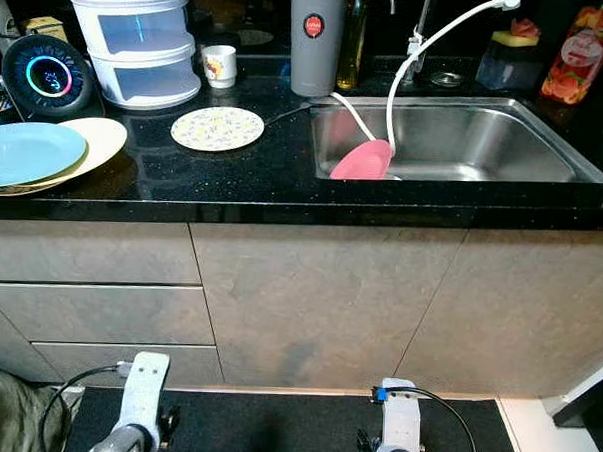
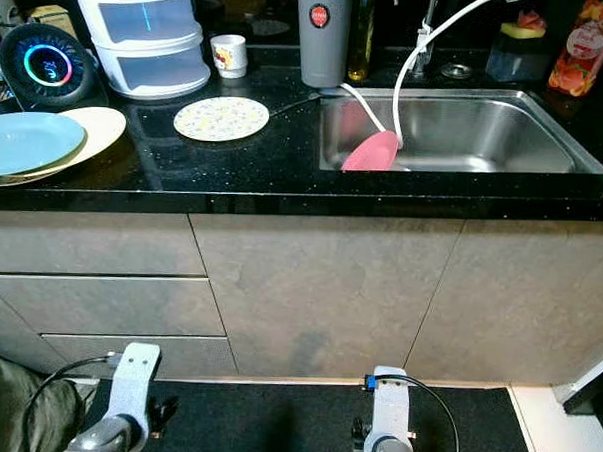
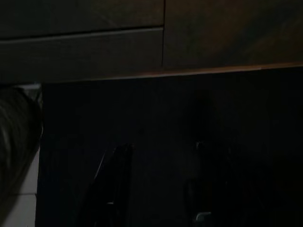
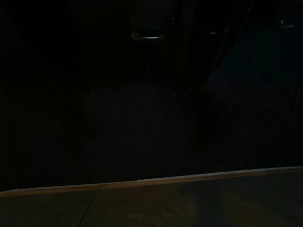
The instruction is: Kitchen organization
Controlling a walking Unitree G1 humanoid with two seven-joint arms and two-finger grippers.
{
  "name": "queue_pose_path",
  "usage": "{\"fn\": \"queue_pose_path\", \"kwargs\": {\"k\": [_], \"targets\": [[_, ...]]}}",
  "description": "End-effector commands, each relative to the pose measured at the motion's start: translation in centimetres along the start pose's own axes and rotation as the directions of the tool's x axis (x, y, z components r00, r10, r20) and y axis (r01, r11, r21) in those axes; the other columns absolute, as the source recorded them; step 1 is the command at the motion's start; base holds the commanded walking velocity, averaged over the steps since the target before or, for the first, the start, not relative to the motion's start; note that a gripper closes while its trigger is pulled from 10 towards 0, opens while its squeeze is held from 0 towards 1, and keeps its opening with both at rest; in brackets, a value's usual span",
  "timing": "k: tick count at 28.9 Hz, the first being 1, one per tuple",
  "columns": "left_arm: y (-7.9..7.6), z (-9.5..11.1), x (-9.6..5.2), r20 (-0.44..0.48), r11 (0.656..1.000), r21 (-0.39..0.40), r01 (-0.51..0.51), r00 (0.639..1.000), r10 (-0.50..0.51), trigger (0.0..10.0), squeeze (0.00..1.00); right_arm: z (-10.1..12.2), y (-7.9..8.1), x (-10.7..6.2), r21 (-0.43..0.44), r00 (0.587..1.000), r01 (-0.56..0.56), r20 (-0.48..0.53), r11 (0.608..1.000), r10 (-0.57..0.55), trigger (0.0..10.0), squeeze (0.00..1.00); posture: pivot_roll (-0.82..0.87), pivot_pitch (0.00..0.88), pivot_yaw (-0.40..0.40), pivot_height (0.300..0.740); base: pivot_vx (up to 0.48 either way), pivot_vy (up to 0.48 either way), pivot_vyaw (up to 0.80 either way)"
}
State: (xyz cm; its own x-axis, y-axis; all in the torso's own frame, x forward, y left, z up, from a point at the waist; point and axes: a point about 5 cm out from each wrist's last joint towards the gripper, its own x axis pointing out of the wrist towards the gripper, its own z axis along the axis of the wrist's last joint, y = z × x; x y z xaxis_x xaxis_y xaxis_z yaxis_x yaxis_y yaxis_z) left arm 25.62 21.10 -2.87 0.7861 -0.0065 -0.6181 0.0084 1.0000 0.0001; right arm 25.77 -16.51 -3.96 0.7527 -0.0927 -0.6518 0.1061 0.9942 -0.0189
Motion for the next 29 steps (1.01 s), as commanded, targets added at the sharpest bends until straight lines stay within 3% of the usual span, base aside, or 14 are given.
{"fn": "queue_pose_path", "kwargs": {"k": [1,7,14,17,22,28,29], "targets": [[0.7,-0.6,-0.3,-0.009,0.999,-0.034,-0.019,1.0,0.018,10.0,0.0,0.0,0.1,0.0,-0.013,1.0,0.003,0.003,1.0,-0.003,10.0,0.0,0.01,0.114,0.038,0.74,0.0,0.0,0.0],[0.4,-0.4,-0.1,-0.013,0.999,-0.029,-0.016,1.0,0.016,10.0,0.0,1.0,0.2,0.2,-0.055,1.0,0.002,0.026,0.998,-0.001,10.0,0.0,0.0,0.112,0.013,0.74,0.0,0.0,0.0],[-0.9,-0.9,0.1,-0.034,0.999,-0.031,0.015,0.999,-0.016,10.0,0.0,1.6,-0.3,0.3,-0.103,0.999,0.014,0.04,0.995,-0.01,10.0,0.0,-0.02,0.11,-0.03,0.74,0.0,0.0,0.0],[-2.3,-1.4,0.2,-0.049,0.997,-0.06,0.046,0.998,-0.049,10.0,0.0,1.6,-0.9,0.3,-0.138,0.999,0.01,0.037,0.99,-0.005,10.0,0.0,-0.02,0.101,-0.056,0.74,0.0,0.0,0.0],[-3.1,-2.0,0.1,-0.058,0.997,-0.052,0.057,0.996,-0.06,10.0,0.0,0.8,-1.6,0.3,-0.052,0.999,0.022,-0.029,0.998,-0.024,10.0,0.0,-0.01,0.106,-0.036,0.74,0.0,0.0,0.0],[-3.7,-2.0,0.1,-0.052,0.993,-0.007,0.115,0.992,-0.115,10.0,0.0,-0.5,-1.0,0.1,-0.137,0.996,-0.033,-0.087,0.99,0.022,10.0,0.0,-0.02,0.102,-0.021,0.74,0.0,0.0,0.0],[-3.8,-2.3,0.0,-0.058,0.994,-0.028,0.11,0.992,-0.111,10.0,0.0,-0.7,-1.1,0.0,-0.129,0.996,-0.031,-0.093,0.991,0.019,10.0,0.0,-0.02,0.1,-0.029,0.74,0.0,0.0,0.0]]}}
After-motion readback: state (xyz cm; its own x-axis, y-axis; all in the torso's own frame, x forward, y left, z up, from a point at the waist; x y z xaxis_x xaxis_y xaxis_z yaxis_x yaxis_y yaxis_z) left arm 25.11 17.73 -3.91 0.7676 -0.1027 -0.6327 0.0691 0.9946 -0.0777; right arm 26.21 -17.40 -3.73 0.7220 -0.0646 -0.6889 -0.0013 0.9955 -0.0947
